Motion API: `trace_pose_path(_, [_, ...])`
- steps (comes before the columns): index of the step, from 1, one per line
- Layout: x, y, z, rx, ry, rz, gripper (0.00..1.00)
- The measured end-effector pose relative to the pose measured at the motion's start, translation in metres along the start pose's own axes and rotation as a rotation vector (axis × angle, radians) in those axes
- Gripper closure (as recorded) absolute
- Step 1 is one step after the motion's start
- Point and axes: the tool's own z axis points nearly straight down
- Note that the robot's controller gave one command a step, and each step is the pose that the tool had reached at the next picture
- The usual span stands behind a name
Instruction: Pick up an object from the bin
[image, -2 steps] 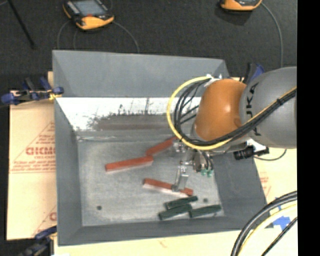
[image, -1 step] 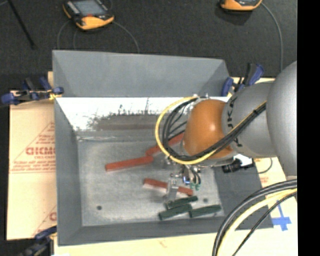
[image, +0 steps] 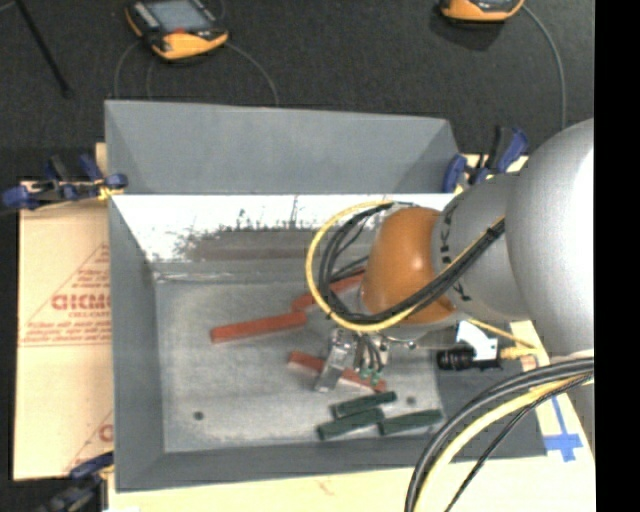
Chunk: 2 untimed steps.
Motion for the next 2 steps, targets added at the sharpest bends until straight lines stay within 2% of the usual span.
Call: trace_pose_path(2, [0.0009,-0.0004,-0.0032,0.001,0.003,-0.001,1.00])
